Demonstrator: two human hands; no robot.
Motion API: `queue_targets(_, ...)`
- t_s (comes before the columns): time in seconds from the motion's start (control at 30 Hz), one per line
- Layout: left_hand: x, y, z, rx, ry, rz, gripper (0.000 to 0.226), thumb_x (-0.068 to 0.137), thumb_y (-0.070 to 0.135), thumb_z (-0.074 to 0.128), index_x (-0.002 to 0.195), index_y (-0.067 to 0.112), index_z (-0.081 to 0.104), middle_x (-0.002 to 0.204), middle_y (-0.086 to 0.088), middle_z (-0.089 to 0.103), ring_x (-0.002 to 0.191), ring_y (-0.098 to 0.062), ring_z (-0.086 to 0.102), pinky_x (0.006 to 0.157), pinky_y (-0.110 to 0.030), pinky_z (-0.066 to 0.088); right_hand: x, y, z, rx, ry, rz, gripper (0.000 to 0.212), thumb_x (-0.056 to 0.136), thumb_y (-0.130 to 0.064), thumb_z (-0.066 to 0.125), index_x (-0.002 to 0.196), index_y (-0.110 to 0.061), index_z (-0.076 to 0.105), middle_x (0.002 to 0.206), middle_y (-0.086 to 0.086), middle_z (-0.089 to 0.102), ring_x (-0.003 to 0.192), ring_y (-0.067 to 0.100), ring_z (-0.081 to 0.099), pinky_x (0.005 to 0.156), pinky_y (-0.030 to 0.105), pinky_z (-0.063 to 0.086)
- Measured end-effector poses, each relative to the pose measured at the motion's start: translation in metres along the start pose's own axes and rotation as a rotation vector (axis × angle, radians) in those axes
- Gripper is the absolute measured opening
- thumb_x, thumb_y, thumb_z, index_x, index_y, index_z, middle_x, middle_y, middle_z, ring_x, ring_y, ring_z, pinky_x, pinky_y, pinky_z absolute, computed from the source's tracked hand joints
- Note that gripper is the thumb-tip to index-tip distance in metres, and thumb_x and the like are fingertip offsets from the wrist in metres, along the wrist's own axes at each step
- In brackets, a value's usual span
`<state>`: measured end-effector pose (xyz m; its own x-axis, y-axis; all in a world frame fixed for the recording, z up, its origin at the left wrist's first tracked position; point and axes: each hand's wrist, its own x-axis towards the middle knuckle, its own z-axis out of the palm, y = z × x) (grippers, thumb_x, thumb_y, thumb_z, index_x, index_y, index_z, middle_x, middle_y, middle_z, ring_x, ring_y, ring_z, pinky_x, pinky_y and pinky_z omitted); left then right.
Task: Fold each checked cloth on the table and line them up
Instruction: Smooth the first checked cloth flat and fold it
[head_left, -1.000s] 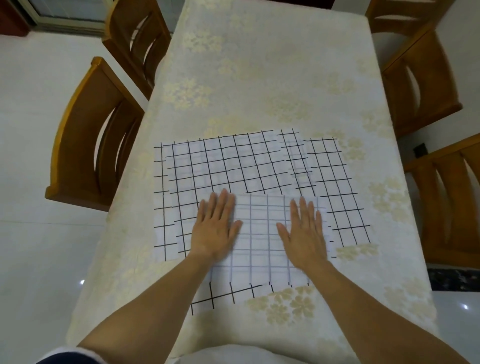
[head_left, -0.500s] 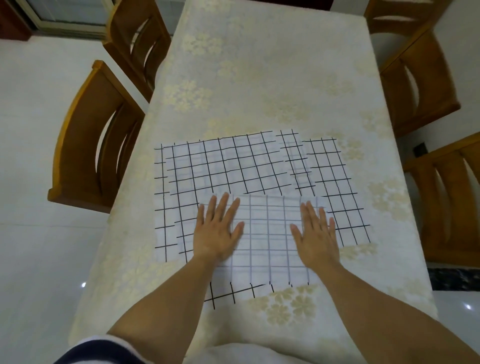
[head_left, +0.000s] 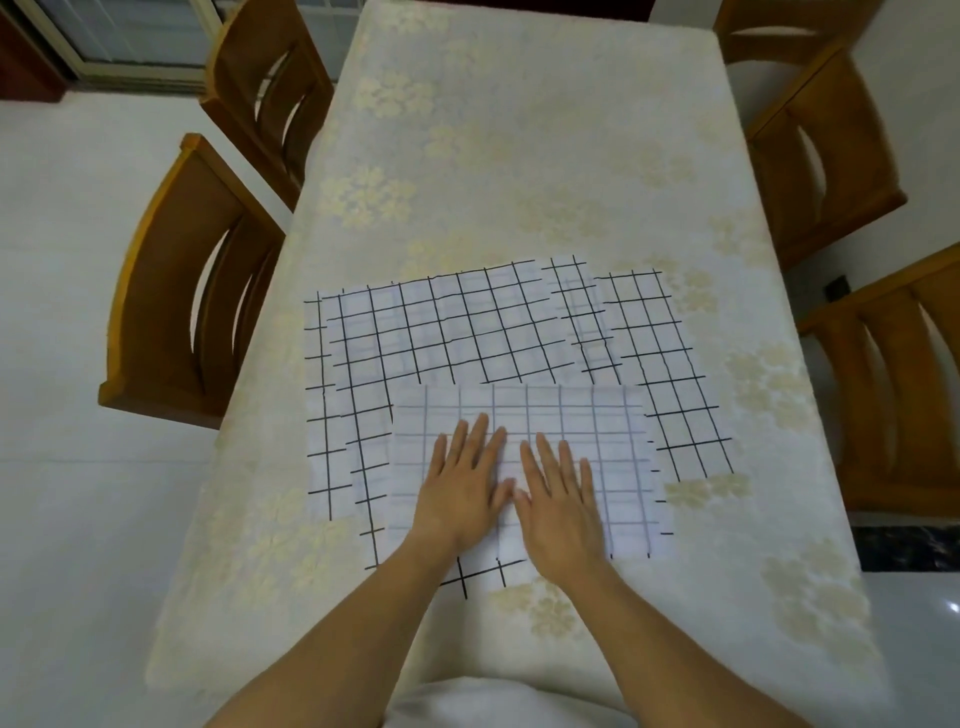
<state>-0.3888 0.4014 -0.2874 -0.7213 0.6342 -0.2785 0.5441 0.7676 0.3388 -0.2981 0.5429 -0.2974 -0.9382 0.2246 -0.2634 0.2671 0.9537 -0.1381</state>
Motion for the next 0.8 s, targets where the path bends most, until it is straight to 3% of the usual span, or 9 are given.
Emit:
queue_targets(0.13,-0.001,-0.005,0.000,0.052,-0.056,-0.006,0.077,0.101,0.068,0.021,0.160,0.030,-0.010,0.165,0.002,-0.023,0.153,-0.022,-0.022,0.124,-0.043,-0.014,-0.006,0.045,-0.005,-0.017,0.002,0.113,0.065,0.100,-0.060,0.004,0.157,-0.031,-0.008,0.165,-0.002,-0.014,0.152,0.024,-0.014,0.123,0.048,-0.002)
queue_targets(0.2,0.002,0.000,-0.010,0.043,-0.120,-0.028,0.084,0.099,0.067,0.034,0.161,0.029,-0.008,0.166,0.000,-0.022,0.153,-0.025,-0.020,0.124,-0.045,-0.011,-0.006,0.073,-0.015,0.022,0.018,0.268,0.073,0.097,-0.064,0.005,0.159,-0.025,0.001,0.166,0.005,-0.004,0.152,0.029,-0.004,0.123,0.047,0.002)
queue_targets(0.3,0.010,0.011,-0.027,0.025,-0.195,-0.047,0.099,0.091,0.062,0.059,0.161,0.027,-0.001,0.168,0.000,-0.017,0.153,-0.030,-0.020,0.125,-0.048,-0.008,-0.008,0.099,-0.033,0.134,0.157,0.439,0.077,0.094,-0.064,0.040,0.150,-0.010,0.036,0.149,0.019,0.039,0.135,0.036,0.035,0.112,0.049,0.032)
queue_targets(0.37,0.017,0.021,-0.034,0.045,-0.217,-0.033,0.111,0.083,0.060,0.071,0.161,0.029,-0.001,0.167,0.001,-0.019,0.152,-0.031,-0.022,0.124,-0.052,-0.008,-0.002,0.107,-0.042,0.233,0.155,0.547,0.079,0.088,-0.056,0.061,0.147,-0.007,0.039,0.140,0.019,0.044,0.126,0.035,0.039,0.107,0.046,0.035)
queue_targets(0.47,0.026,0.033,-0.038,0.075,-0.299,-0.072,0.127,0.074,0.057,0.081,0.159,0.034,-0.010,0.165,0.001,-0.028,0.151,-0.038,-0.023,0.120,-0.067,-0.001,0.012,0.110,-0.054,0.533,0.170,0.649,0.081,0.079,-0.048,0.077,0.141,-0.007,0.045,0.130,0.017,0.052,0.120,0.035,0.050,0.103,0.045,0.042)
queue_targets(0.6,0.030,0.038,-0.035,0.104,-0.376,-0.116,0.137,0.069,0.058,0.084,0.157,0.037,-0.020,0.161,0.000,-0.036,0.149,-0.042,-0.025,0.114,-0.076,0.002,0.021,0.110,-0.068,0.895,0.148,0.794,0.065,0.078,-0.033,0.083,0.129,-0.007,0.052,0.119,0.010,0.060,0.110,0.029,0.060,0.086,0.031,0.046)
queue_targets(0.73,0.029,0.037,-0.037,0.098,-0.376,-0.116,0.137,0.069,0.060,0.083,0.156,0.038,-0.021,0.161,0.000,-0.037,0.149,-0.041,-0.025,0.114,-0.076,0.002,0.017,0.112,-0.076,0.890,0.126,0.794,0.043,0.086,-0.027,0.076,0.121,-0.004,0.063,0.120,0.010,0.065,0.106,0.027,0.062,0.087,0.029,0.047)
queue_targets(0.8,0.030,0.036,-0.037,0.091,-0.383,-0.120,0.139,0.068,0.059,0.084,0.156,0.038,-0.021,0.160,0.001,-0.038,0.149,-0.040,-0.026,0.114,-0.076,0.001,0.011,0.110,-0.076,0.818,0.138,0.736,0.037,0.089,-0.025,0.073,0.118,-0.004,0.065,0.112,0.008,0.067,0.094,0.021,0.060,0.083,0.027,0.046)
